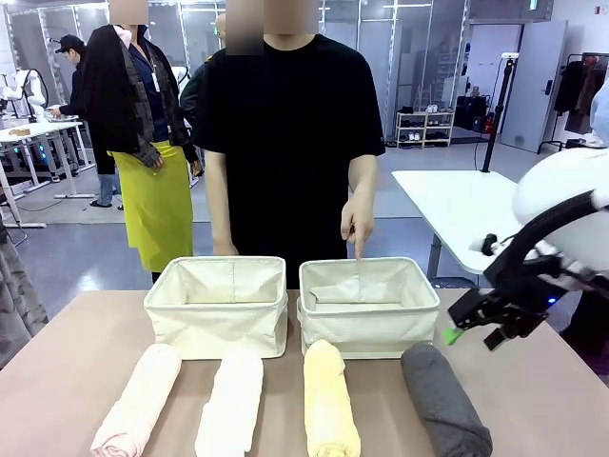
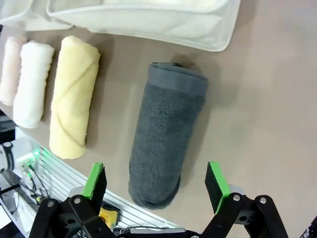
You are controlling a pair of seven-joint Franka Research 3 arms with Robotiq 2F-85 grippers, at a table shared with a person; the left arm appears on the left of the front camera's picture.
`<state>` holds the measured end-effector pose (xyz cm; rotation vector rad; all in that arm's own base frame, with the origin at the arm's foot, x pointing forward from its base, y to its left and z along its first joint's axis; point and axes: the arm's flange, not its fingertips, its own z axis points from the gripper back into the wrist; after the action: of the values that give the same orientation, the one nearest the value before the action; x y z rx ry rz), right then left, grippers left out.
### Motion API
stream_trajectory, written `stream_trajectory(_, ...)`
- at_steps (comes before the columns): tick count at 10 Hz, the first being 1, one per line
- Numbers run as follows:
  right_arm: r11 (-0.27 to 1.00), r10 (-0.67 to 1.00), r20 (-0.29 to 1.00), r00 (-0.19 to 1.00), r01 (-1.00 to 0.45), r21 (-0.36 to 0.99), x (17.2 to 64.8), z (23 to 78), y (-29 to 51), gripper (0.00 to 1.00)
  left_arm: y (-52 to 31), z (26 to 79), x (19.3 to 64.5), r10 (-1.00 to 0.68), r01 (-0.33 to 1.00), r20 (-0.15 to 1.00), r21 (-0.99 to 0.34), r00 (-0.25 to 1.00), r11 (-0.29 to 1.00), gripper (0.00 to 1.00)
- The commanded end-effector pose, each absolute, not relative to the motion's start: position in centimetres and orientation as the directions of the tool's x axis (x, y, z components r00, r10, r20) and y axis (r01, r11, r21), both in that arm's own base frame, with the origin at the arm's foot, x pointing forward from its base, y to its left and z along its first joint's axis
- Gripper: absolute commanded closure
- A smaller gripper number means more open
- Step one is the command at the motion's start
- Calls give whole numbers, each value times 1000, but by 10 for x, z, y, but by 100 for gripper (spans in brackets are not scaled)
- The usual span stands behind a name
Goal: Divide the towels into two baskets.
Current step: Pick up one hotel-folded towel and place it in the Fabric basket indicated by the person.
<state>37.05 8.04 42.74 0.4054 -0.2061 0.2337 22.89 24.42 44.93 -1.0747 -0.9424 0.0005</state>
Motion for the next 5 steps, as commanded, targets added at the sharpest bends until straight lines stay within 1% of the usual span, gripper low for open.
stream_trajectory(1,938,168,203,965,-220,268,341,395,96,0,245,451,226,425,434,658,-741,622,512,0)
stream_trajectory(2,953,178,207,962,-221,208,341,388,105,0,245,451,226,425,434,658,-741,622,512,0)
stream_trajectory(3,951,210,199,957,-247,187,339,380,115,0,245,451,226,425,434,658,-741,622,512,0)
stream_trajectory(5,961,208,195,958,-238,143,340,367,125,0,245,451,226,425,434,658,-741,622,512,0)
